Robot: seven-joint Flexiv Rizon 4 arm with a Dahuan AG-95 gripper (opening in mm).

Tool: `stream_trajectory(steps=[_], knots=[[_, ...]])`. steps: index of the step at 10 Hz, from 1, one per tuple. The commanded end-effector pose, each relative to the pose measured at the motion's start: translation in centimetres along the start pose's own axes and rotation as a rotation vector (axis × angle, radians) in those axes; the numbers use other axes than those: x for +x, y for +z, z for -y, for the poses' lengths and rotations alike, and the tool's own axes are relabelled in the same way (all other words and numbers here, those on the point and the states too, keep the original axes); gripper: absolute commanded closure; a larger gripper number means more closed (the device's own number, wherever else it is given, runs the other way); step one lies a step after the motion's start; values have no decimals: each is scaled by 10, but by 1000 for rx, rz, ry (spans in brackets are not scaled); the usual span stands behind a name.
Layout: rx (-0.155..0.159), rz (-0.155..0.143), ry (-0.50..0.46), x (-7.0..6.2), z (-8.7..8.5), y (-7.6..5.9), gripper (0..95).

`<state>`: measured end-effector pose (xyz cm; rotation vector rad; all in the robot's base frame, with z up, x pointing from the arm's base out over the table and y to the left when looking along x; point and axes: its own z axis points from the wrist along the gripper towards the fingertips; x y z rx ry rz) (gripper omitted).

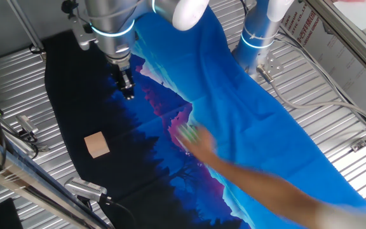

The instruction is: Pick up one small block

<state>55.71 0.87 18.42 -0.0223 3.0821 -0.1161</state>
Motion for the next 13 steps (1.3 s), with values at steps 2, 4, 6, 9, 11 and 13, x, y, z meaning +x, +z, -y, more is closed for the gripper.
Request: stream_trajectory(steps=[2,4,6,9,11,13], knots=[[2,1,-22,-6,10,2,950],[-1,7,-29,-15,18,5,950],[5,8,-53,-32,27,5,950],[3,1,-42,-58,31,-2,950],[0,-3,-33,-66,28,1,950],[-1,4,-28,-70,27,6,950]])
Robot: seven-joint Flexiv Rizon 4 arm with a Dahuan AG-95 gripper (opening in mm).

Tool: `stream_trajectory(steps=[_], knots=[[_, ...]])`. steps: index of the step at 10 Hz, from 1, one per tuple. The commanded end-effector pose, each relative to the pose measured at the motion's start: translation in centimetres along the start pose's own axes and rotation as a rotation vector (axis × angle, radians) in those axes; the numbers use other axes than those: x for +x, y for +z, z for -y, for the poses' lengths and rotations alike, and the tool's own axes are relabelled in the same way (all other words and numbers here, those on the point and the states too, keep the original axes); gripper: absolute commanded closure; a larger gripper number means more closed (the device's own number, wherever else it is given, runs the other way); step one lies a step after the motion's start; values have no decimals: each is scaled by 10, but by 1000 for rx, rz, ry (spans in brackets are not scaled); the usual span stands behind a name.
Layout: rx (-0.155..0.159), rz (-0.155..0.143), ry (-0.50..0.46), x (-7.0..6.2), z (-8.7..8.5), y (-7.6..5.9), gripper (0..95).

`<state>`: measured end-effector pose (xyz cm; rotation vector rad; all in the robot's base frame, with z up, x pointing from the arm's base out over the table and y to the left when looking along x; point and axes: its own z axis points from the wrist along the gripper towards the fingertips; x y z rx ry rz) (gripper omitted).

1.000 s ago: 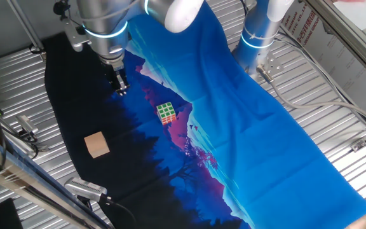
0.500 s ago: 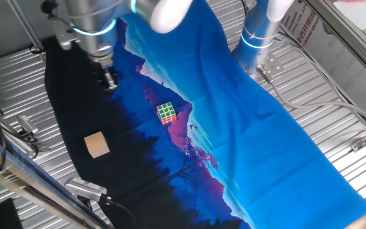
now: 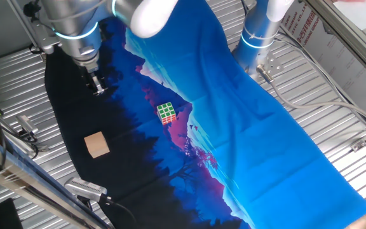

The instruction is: Pick up one small block

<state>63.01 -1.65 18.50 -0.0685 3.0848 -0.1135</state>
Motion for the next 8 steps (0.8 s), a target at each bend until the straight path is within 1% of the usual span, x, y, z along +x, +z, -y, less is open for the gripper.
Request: stream_trajectory(steps=[1,4,8], knots=[[1,5,3,-4,1,3,950],[-7,-1,0,-21,6,-2,950],[-5,1,-12,-22,9,3,950]])
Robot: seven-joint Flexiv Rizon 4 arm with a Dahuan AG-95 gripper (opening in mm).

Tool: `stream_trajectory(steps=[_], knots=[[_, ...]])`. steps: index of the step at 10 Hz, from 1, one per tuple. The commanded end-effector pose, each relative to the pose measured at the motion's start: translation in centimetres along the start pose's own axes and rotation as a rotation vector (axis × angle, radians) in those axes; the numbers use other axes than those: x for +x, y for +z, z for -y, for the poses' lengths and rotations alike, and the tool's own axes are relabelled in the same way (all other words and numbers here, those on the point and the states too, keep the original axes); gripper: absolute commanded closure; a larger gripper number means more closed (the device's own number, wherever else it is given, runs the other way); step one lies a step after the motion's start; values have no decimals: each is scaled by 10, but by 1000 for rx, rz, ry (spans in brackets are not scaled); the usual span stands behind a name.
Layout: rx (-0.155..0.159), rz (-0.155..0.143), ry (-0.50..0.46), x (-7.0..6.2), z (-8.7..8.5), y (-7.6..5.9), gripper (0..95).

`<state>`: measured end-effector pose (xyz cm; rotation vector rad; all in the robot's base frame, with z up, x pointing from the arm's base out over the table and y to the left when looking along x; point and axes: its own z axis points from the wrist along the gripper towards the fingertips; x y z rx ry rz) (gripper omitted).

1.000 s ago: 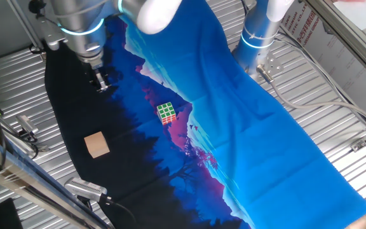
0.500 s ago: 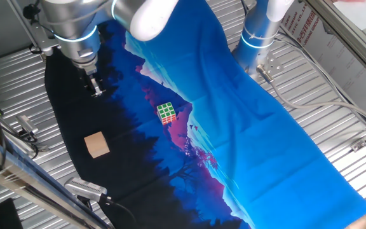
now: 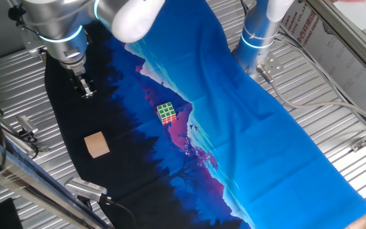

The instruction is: Pick up one small block

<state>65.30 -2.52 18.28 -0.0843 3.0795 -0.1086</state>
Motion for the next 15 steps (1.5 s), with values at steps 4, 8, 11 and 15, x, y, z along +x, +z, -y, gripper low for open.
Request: stream_trajectory(steps=[4,8,11,15], knots=[[3,0,4,0,0,-2,950],[3,0,0,0,0,-2,950],[3,0,4,0,0,-2,950],[-7,-16,-12,0,0,-2,950]])
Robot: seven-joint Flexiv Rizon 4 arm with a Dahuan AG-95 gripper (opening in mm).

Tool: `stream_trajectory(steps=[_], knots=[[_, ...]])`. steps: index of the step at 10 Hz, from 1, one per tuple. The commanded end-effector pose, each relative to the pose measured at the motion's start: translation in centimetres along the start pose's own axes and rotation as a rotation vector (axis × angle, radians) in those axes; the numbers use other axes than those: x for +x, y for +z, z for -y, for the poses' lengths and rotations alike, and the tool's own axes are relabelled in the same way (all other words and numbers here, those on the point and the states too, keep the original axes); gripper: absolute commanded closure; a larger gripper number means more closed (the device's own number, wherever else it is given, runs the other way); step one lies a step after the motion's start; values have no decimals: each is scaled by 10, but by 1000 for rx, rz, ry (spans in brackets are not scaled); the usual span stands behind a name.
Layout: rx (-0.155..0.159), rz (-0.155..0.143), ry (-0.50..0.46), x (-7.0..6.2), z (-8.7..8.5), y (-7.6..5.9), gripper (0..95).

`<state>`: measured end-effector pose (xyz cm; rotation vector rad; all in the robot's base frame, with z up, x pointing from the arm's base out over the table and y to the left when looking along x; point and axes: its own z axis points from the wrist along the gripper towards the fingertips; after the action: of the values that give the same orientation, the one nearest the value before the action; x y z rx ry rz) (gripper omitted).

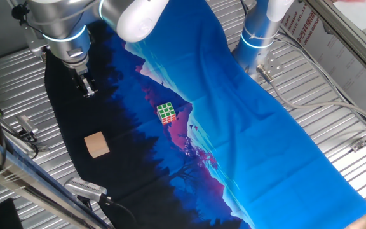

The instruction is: Pick up one small block

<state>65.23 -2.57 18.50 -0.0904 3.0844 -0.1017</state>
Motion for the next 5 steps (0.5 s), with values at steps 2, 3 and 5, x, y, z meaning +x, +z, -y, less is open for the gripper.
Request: stream_trajectory(steps=[2,3,5], knots=[[-1,-65,-30,-1,-1,0,950],[-1,-97,-34,-1,-1,0,950],[-3,-94,-82,-1,-1,0,950]])
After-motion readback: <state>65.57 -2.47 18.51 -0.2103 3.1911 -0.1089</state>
